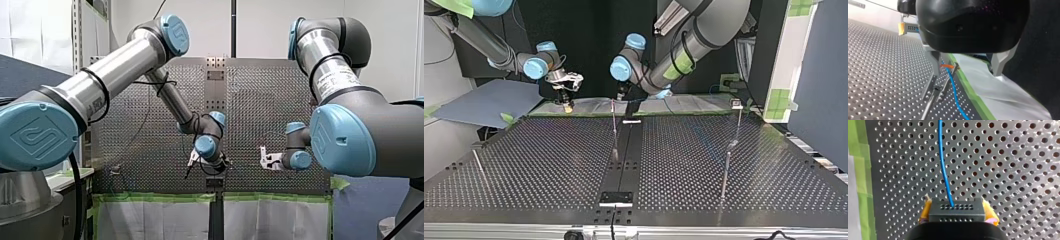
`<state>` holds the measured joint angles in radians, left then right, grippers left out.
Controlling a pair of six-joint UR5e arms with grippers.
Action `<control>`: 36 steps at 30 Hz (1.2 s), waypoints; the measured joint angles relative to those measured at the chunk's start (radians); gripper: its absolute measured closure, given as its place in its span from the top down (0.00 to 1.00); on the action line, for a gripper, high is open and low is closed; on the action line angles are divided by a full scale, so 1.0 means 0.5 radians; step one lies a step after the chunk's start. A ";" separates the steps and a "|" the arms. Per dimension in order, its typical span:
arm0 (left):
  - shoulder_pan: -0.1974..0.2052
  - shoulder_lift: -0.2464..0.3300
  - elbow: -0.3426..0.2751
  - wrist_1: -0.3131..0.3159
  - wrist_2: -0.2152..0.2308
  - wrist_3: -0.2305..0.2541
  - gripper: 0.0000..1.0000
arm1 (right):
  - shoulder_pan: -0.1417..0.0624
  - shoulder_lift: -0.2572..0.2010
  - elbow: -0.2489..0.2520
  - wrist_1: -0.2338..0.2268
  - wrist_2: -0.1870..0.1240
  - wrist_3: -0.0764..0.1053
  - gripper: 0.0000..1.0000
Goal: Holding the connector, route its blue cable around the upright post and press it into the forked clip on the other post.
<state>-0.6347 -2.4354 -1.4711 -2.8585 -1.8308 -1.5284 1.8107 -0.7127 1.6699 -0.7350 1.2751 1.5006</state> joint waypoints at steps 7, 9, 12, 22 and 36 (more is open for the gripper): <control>-0.018 0.026 -0.001 -0.011 -0.056 0.000 1.00 | 0.000 0.000 0.000 0.004 0.000 0.000 0.00; -0.024 0.027 -0.002 -0.017 -0.080 0.001 1.00 | 0.000 0.000 0.000 0.006 0.000 0.000 0.00; -0.031 0.028 -0.002 -0.021 -0.123 0.001 1.00 | 0.000 0.000 0.000 0.008 0.000 0.000 0.00; -0.040 0.029 -0.003 -0.025 -0.134 0.001 1.00 | 0.000 0.000 0.000 0.009 0.000 0.000 0.00; -0.074 0.195 -0.174 0.121 -0.100 -0.051 1.00 | -0.003 0.000 0.000 0.015 -0.001 -0.003 0.00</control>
<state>-0.6717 -2.3381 -1.5580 -2.7980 -1.8806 -1.5540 1.8094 -0.7128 1.6700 -0.7273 1.2748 1.4991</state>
